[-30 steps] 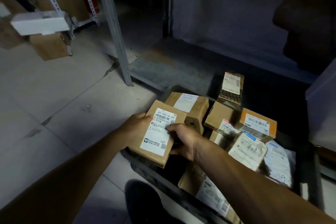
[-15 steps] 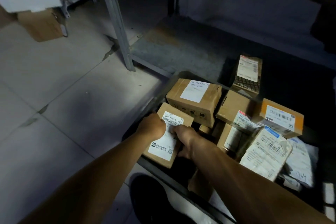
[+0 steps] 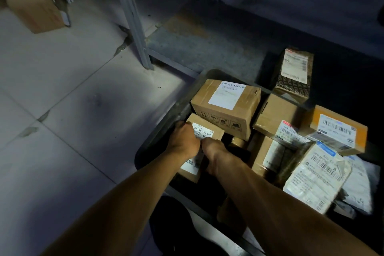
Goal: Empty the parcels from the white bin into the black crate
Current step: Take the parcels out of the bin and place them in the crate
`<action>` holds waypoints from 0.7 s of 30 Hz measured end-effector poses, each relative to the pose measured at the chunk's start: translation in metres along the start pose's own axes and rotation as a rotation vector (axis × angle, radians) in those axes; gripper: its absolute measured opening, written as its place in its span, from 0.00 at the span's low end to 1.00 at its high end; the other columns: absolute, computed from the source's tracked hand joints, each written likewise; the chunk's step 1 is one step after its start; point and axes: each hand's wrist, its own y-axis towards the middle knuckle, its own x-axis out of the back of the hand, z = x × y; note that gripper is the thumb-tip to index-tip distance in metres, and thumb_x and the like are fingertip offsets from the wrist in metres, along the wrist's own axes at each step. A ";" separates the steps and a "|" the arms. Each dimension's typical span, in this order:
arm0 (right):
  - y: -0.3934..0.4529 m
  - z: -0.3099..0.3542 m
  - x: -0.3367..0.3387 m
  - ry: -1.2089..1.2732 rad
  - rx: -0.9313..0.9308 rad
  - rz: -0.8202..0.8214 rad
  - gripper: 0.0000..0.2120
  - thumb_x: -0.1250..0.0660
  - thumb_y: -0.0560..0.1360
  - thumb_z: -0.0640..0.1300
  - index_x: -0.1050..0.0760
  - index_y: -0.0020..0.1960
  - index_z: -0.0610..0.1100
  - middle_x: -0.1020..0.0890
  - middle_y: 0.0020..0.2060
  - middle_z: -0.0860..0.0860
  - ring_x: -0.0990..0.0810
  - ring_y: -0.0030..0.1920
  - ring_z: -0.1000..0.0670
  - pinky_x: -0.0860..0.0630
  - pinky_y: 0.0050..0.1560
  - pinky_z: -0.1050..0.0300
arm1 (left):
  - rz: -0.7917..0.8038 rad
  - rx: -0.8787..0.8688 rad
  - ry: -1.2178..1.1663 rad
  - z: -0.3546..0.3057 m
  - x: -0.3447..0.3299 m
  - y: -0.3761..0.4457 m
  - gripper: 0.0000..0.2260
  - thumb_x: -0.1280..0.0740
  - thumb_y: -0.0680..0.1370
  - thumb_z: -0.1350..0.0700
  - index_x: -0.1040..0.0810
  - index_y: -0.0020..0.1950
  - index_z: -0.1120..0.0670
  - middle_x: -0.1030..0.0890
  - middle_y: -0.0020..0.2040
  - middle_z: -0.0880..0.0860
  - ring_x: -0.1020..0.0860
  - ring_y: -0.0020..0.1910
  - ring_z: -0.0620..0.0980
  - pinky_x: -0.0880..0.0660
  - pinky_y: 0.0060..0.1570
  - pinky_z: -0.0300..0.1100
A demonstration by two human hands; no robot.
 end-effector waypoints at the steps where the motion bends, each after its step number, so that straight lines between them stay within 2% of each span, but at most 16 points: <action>1: -0.001 0.000 0.001 -0.004 0.003 0.003 0.17 0.31 0.75 0.40 0.23 0.63 0.40 0.15 0.53 0.40 0.15 0.41 0.42 0.23 0.29 0.56 | 0.010 -0.008 0.002 -0.001 0.001 0.001 0.15 0.34 0.80 0.61 0.23 0.66 0.61 0.23 0.67 0.60 0.23 0.64 0.61 0.24 0.62 0.49; 5: -0.009 0.005 0.007 -0.017 0.022 0.023 0.15 0.35 0.76 0.38 0.21 0.62 0.40 0.16 0.54 0.41 0.16 0.46 0.42 0.22 0.35 0.55 | 0.056 -0.026 0.014 -0.002 0.010 -0.003 0.13 0.36 0.81 0.61 0.23 0.65 0.59 0.20 0.64 0.58 0.21 0.62 0.59 0.26 0.50 0.43; 8: -0.020 0.011 0.012 0.013 0.058 0.035 0.14 0.35 0.76 0.38 0.21 0.60 0.41 0.15 0.51 0.43 0.17 0.46 0.44 0.21 0.41 0.55 | 0.056 -0.056 0.044 -0.002 0.021 -0.011 0.14 0.37 0.80 0.61 0.24 0.66 0.59 0.20 0.63 0.59 0.21 0.59 0.60 0.25 0.50 0.45; 10: -0.032 0.018 0.017 0.012 0.101 0.030 0.08 0.35 0.77 0.40 0.22 0.55 0.44 0.17 0.45 0.45 0.18 0.41 0.45 0.22 0.43 0.54 | 0.038 -0.073 0.064 -0.002 0.030 -0.016 0.14 0.37 0.80 0.61 0.24 0.66 0.59 0.19 0.61 0.60 0.20 0.56 0.60 0.23 0.50 0.47; 12: -0.047 0.027 0.026 -0.027 0.159 0.016 0.03 0.34 0.78 0.42 0.24 0.51 0.45 0.19 0.43 0.47 0.20 0.40 0.47 0.24 0.46 0.54 | 0.022 -0.096 0.082 -0.006 0.040 -0.021 0.13 0.37 0.80 0.60 0.23 0.64 0.58 0.18 0.59 0.59 0.19 0.53 0.59 0.24 0.45 0.46; 15: -0.069 0.035 0.045 -0.181 0.314 0.009 0.09 0.33 0.79 0.44 0.24 0.58 0.45 0.19 0.50 0.48 0.22 0.42 0.50 0.28 0.49 0.57 | -0.009 -0.133 0.109 -0.017 0.055 -0.034 0.18 0.36 0.81 0.59 0.26 0.71 0.57 0.20 0.64 0.60 0.20 0.58 0.60 0.27 0.49 0.43; 19: -0.105 0.045 0.081 -0.484 0.523 0.014 0.21 0.34 0.79 0.47 0.29 0.71 0.48 0.21 0.63 0.47 0.22 0.60 0.44 0.26 0.64 0.54 | -0.046 -0.203 0.225 -0.034 0.070 -0.055 0.18 0.35 0.82 0.54 0.28 0.71 0.55 0.20 0.64 0.57 0.21 0.59 0.56 0.22 0.57 0.47; 21: -0.124 0.048 0.104 -0.692 0.650 -0.009 0.25 0.34 0.79 0.48 0.33 0.75 0.48 0.25 0.69 0.46 0.26 0.68 0.42 0.30 0.69 0.54 | -0.070 -0.251 0.410 -0.047 0.075 -0.067 0.22 0.34 0.81 0.49 0.31 0.72 0.53 0.25 0.69 0.56 0.26 0.67 0.57 0.26 0.65 0.51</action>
